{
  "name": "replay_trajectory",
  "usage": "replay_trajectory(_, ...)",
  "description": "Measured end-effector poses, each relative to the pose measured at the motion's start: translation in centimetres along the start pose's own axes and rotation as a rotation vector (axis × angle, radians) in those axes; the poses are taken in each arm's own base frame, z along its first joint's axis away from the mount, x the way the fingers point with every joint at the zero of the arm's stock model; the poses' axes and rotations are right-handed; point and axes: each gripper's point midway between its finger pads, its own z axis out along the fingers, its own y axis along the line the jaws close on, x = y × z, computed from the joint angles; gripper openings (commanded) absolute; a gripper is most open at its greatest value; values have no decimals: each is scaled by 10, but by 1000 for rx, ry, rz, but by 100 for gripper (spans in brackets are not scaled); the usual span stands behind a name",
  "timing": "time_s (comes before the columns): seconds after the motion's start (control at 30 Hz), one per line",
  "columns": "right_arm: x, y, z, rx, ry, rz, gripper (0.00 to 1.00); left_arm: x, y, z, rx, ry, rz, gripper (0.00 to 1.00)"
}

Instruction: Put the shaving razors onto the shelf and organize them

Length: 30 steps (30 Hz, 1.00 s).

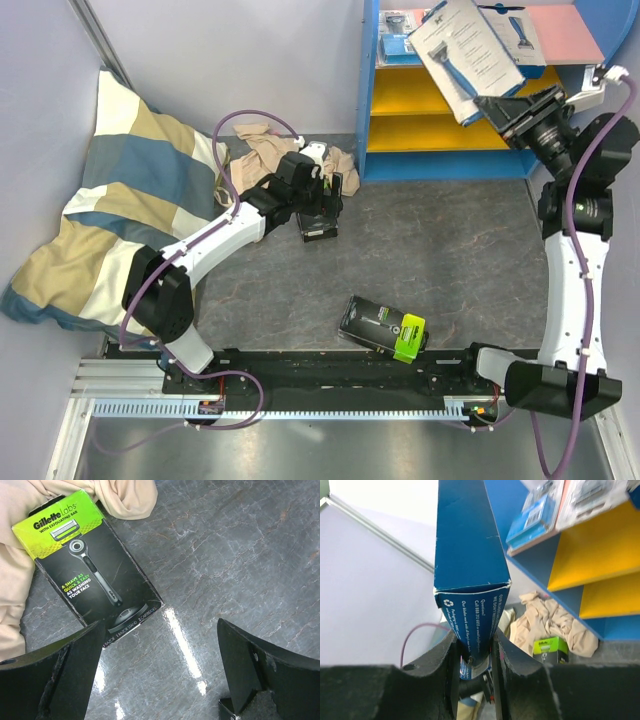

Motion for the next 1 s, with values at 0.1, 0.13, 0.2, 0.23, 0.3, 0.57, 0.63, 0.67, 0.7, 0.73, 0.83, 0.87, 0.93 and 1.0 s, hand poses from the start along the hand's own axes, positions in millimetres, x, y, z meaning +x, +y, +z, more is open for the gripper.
replay_trajectory(0.1, -20, -2, 8, 8, -29, 5, 21, 0, -1, 0, 3, 2, 0, 100)
replay_trajectory(0.13, -26, -4, 10, 11, -39, 8, 21, 1, -1, 1, 3, 3, 0, 100)
replay_trajectory(0.2, -39, -7, 14, 19, -58, 12, 21, 2, -1, 2, 4, 6, 0, 100)
replay_trajectory(0.23, -46, -9, 15, 24, -70, 15, 21, 3, -1, 2, 6, 9, 0, 100)
replay_trajectory(0.3, -63, -11, 18, 33, -101, 19, 22, 4, -1, 3, 15, 15, -2, 100)
replay_trajectory(0.57, -118, -31, 21, 77, -220, 40, 21, 3, -2, 3, 23, 14, -4, 100)
replay_trajectory(0.63, -130, -43, 20, 98, -246, 52, 21, 3, -2, 3, 23, 13, -4, 100)
replay_trajectory(0.67, -135, -48, 20, 108, -256, 57, 21, 3, -2, 3, 23, 13, -4, 100)
replay_trajectory(0.7, -140, -55, 19, 121, -268, 67, 21, 3, -2, 3, 23, 12, -4, 100)
replay_trajectory(0.73, -146, -63, 19, 134, -277, 81, 21, 3, -3, 3, 25, 12, -4, 100)
replay_trajectory(0.83, -166, -86, 18, 166, -312, 103, 21, 4, -5, 3, 41, 16, -4, 100)
replay_trajectory(0.87, -172, -93, 19, 171, -319, 110, 20, 4, -5, 3, 42, 17, -4, 100)
replay_trajectory(0.93, -183, -107, 22, 183, -331, 124, 20, 5, -6, 3, 45, 20, -5, 100)
replay_trajectory(1.0, -188, -121, 25, 195, -335, 143, 20, 5, -6, 3, 49, 21, -5, 100)
